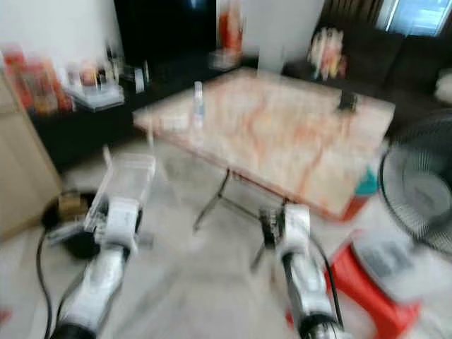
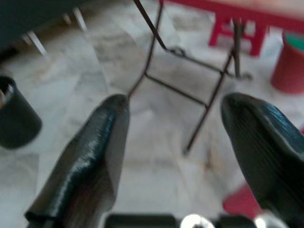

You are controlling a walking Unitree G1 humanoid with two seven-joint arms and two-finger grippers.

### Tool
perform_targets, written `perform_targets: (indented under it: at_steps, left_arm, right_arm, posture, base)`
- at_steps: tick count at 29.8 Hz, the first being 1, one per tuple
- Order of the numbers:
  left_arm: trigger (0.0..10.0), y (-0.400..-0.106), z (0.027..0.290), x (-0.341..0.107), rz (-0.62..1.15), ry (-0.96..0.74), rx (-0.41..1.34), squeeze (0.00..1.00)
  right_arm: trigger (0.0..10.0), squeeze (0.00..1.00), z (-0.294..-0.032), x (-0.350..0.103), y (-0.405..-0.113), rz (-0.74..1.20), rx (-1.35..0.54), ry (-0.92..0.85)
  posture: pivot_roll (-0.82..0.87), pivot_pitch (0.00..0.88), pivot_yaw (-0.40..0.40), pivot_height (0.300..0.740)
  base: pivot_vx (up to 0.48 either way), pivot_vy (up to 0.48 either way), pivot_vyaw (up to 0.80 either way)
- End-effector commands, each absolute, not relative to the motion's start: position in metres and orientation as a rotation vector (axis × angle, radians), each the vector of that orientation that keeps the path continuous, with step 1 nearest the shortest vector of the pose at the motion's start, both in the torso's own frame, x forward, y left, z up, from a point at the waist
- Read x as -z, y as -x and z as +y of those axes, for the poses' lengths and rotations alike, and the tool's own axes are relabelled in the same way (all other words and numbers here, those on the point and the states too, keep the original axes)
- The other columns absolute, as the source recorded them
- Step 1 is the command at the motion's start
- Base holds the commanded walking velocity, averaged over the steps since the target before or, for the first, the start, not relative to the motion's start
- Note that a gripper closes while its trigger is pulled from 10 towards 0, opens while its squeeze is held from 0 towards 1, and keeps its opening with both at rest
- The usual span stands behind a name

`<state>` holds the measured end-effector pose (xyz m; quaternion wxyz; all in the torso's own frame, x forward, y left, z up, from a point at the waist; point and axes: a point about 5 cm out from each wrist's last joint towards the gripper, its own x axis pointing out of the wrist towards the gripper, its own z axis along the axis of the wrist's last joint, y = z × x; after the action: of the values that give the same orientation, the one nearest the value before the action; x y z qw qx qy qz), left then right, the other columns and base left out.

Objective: Picking trash to rubbish bin

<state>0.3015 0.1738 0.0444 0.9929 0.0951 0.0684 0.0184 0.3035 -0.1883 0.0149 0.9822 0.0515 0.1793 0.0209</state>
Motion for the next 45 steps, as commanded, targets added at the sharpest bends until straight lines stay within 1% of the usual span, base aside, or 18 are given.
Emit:
perform_targets:
  at_steps: [1,3,4,5,7,8,9,10,13,15,17,21,27,35,37,40,45]
  left_arm:
    - [10.0,-0.292,0.177,-0.028,0.219,-0.168,-0.043,0.0]
    - [10.0,-0.283,0.183,-0.013,0.292,-0.147,-0.065,0.0]
    - [10.0,-0.269,0.19,0.006,0.394,-0.131,-0.093,0.0]
    - [10.0,-0.269,0.19,0.006,0.394,-0.131,-0.093,0.0]
    - [10.0,-0.255,0.194,0.022,0.482,-0.127,-0.107,0.0]
    - [10.0,-0.244,0.195,0.034,0.549,-0.13,-0.108,0.0]
    - [10.0,-0.244,0.195,0.034,0.549,-0.13,-0.108,0.0]
    - [10.0,-0.236,0.196,0.041,0.594,-0.132,-0.109,0.0]
    - [10.0,-0.207,0.197,0.063,0.731,-0.107,-0.121,0.0]
    - [10.0,-0.182,0.198,0.079,0.844,-0.087,-0.145,0.0]
    - [10.0,-0.166,0.2,0.087,0.904,-0.07,-0.165,0.0]
    - [10.0,-0.158,0.202,0.091,0.933,-0.056,-0.189,0.0]
    - [10.0,-0.157,0.202,0.091,0.94,-0.045,-0.193,0.0]
    - [10.0,-0.163,0.2,0.09,0.952,-0.066,-0.179,0.0]
    - [10.0,-0.165,0.199,0.089,0.947,-0.057,-0.18,0.0]
    - [10.0,-0.165,0.199,0.089,0.945,-0.055,-0.184,0.0]
    - [10.0,-0.161,0.199,0.091,0.954,-0.058,-0.184,0.0]
  right_arm:
    - [10.0,0.0,-0.208,-0.001,-0.289,0.445,0.044,-0.121]
    - [10.0,0.0,-0.216,0.009,-0.279,0.496,0.084,-0.13]
    - [10.0,0.0,-0.224,0.022,-0.263,0.569,0.121,-0.13]
    - [10.0,0.0,-0.224,0.022,-0.263,0.569,0.121,-0.13]
    - [10.0,0.0,-0.228,0.033,-0.249,0.633,0.142,-0.129]
    - [10.0,0.0,-0.229,0.04,-0.24,0.675,0.148,-0.125]
    - [10.0,0.0,-0.229,0.04,-0.24,0.675,0.148,-0.125]
    - [10.0,0.0,-0.229,0.045,-0.234,0.702,0.152,-0.121]
    - [10.0,0.0,-0.228,0.059,-0.214,0.784,0.172,-0.128]
    - [10.0,0.0,-0.226,0.068,-0.199,0.838,0.188,-0.136]
    - [10.0,0.0,-0.225,0.073,-0.19,0.867,0.198,-0.146]
    - [10.0,0.0,-0.224,0.076,-0.185,0.887,0.194,-0.149]
    - [10.0,0.0,-0.224,0.075,-0.187,0.889,0.173,-0.134]
    - [10.0,0.0,-0.224,0.072,-0.193,0.876,0.173,-0.122]
    - [10.0,0.0,-0.224,0.071,-0.194,0.874,0.176,-0.126]
    - [10.0,0.0,-0.224,0.072,-0.194,0.871,0.195,-0.151]
    - [10.0,0.0,-0.224,0.072,-0.193,0.878,0.178,-0.136]
  posture:
    - [-0.01,0.023,-0.067,0.74]
    - [-0.02,0.023,-0.066,0.74]
    - [-0.02,0.02,-0.066,0.74]
    - [-0.02,0.02,-0.066,0.74]
    - [-0.02,0.02,-0.066,0.74]
    - [-0.02,0.02,-0.066,0.74]
    - [-0.02,0.02,-0.066,0.74]
    - [-0.02,0.02,-0.066,0.74]
    - [-0.02,0.01,-0.067,0.74]
    - [-0.02,0.008,-0.067,0.74]
    - [-0.02,0.002,-0.067,0.74]
    - [-0.02,0.001,-0.068,0.74]
    - [-0.01,0.0,-0.072,0.74]
    - [-0.01,0.0,-0.072,0.74]
    - [-0.01,0.002,-0.075,0.74]
    - [-0.01,0.006,-0.075,0.74]
    - [-0.01,0.015,-0.073,0.74]
  base:
    - [0.0,0.0,0.0]
    - [0.0,0.0,0.0]
    - [0.0,0.0,0.0]
    - [0.0,0.0,0.0]
    - [0.0,0.0,0.0]
    - [0.0,0.0,0.0]
    - [0.0,0.0,0.0]
    - [0.0,0.0,0.0]
    - [0.0,0.0,0.0]
    - [0.0,0.0,0.0]
    - [0.0,0.0,0.0]
    - [0.0,0.0,0.0]
    - [0.0,0.0,0.0]
    - [0.0,0.0,0.8]
    - [0.24,0.0,0.58]
    - [0.276,0.0,0.0]
    - [0.25,0.0,0.0]
